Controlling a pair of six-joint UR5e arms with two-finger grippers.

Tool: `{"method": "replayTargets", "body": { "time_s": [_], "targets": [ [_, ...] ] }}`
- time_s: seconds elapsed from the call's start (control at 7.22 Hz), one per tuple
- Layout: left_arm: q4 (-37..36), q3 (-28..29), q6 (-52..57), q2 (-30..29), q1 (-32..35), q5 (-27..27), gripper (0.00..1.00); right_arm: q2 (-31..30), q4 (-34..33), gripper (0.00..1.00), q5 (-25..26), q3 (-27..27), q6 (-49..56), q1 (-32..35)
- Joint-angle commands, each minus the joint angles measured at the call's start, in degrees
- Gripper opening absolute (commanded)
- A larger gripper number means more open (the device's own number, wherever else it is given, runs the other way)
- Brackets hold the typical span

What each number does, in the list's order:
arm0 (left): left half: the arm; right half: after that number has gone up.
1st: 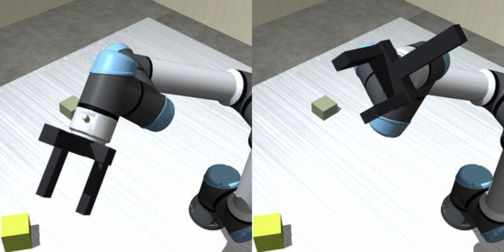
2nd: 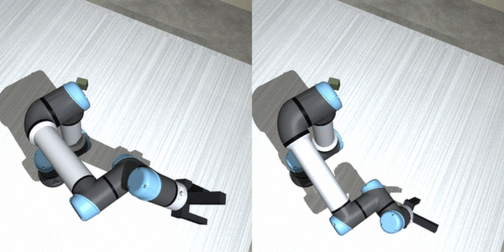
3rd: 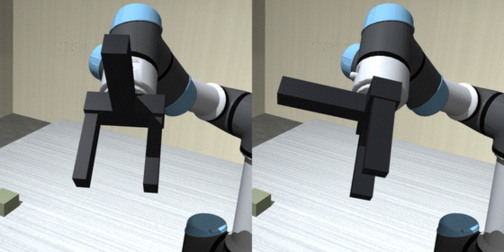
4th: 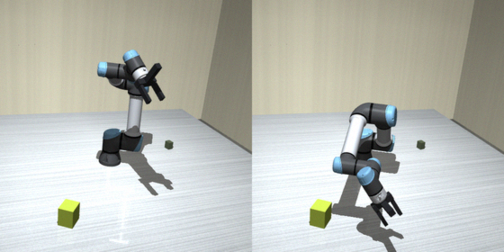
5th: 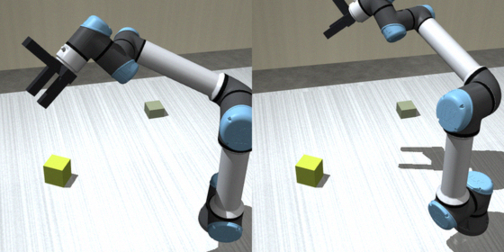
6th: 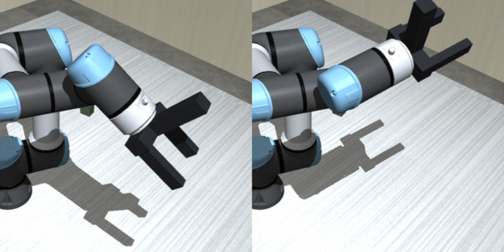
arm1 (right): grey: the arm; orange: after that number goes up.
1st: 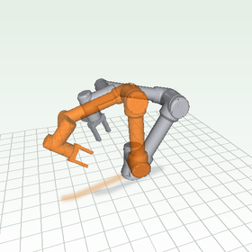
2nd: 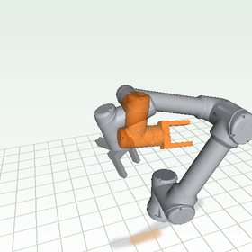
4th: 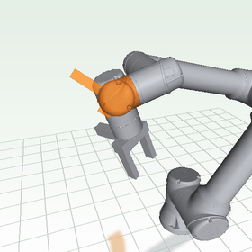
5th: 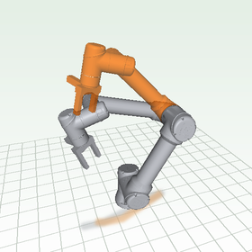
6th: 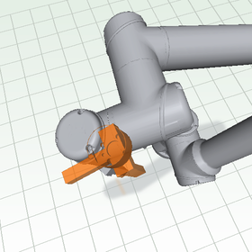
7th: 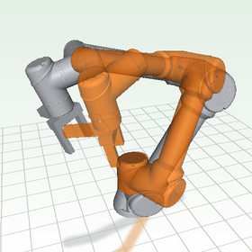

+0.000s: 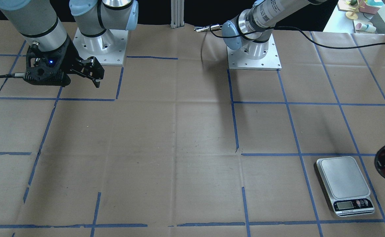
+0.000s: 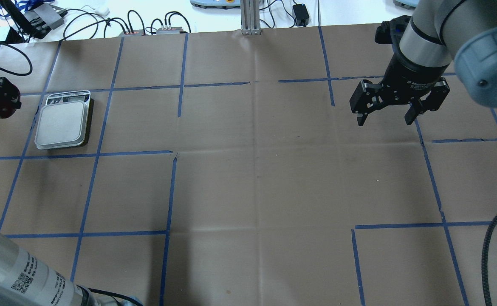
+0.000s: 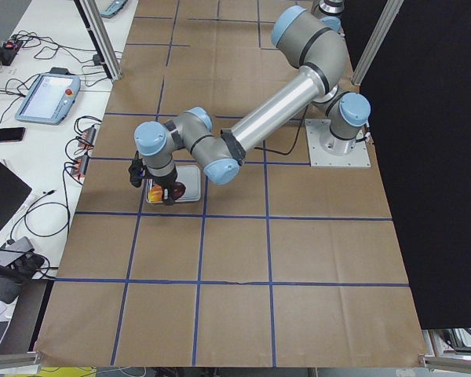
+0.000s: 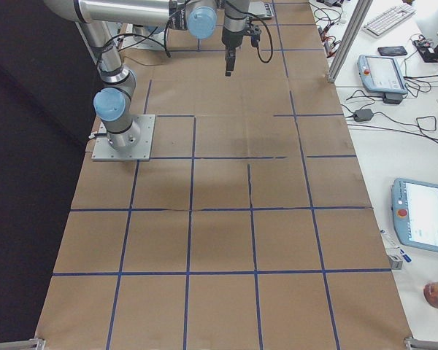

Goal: Weigh mango
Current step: 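Lift the mango with the left gripper and carry it over the scale, then lower the mango onto the white scale and open the left gripper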

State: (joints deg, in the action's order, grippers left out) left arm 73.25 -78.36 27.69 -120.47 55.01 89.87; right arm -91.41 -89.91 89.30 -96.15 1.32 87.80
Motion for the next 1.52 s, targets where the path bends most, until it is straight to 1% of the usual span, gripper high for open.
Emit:
{"method": "replayTargets", "body": {
  "time_s": [0.0, 0.14, 0.28, 0.42, 0.83, 0.97, 1.11, 1.25, 1.38],
  "targets": [
    [-2.74, -11.69, -5.54, 5.15, 3.69, -0.04, 0.35, 0.0, 0.0, 1.0, 0.0, 0.0, 0.0, 0.0],
    [-6.51, -11.38, -4.85, 3.77, 3.44, 0.04, 0.35, 0.0, 0.0, 1.0, 0.0, 0.0, 0.0, 0.0],
    [-9.94, -10.77, -4.06, 0.97, 3.09, 0.13, 0.35, 0.0, 0.0, 1.0, 0.0, 0.0, 0.0, 0.0],
    [-14.93, -10.32, -3.87, -1.76, 2.83, 0.13, 0.36, 0.0, 0.0, 1.0, 0.0, 0.0, 0.0, 0.0],
    [-15.33, -9.0, -4.4, -3.1, 3.17, 0.22, 0.38, 0.0, 0.0, 1.0, 0.0, 0.0, 0.0, 0.0],
    [-15.33, -9.18, -4.66, -3.28, 3.7, 0.13, 0.43, 0.0, 0.0, 1.0, 0.0, 0.0, 0.0, 0.0],
    [-15.33, -9.18, -4.66, -3.19, 3.79, 0.22, 0.73, 0.0, 0.0, 1.0, 0.0, 0.0, 0.0, 0.0],
    [-15.33, -9.09, -4.66, -2.23, 3.79, 0.31, 0.98, 0.0, 0.0, 1.0, 0.0, 0.0, 0.0, 0.0],
    [-14.46, -9.0, -4.66, -0.22, 3.88, 0.31, 0.99, 0.0, 0.0, 1.0, 0.0, 0.0, 0.0, 0.0]
  ]
}}
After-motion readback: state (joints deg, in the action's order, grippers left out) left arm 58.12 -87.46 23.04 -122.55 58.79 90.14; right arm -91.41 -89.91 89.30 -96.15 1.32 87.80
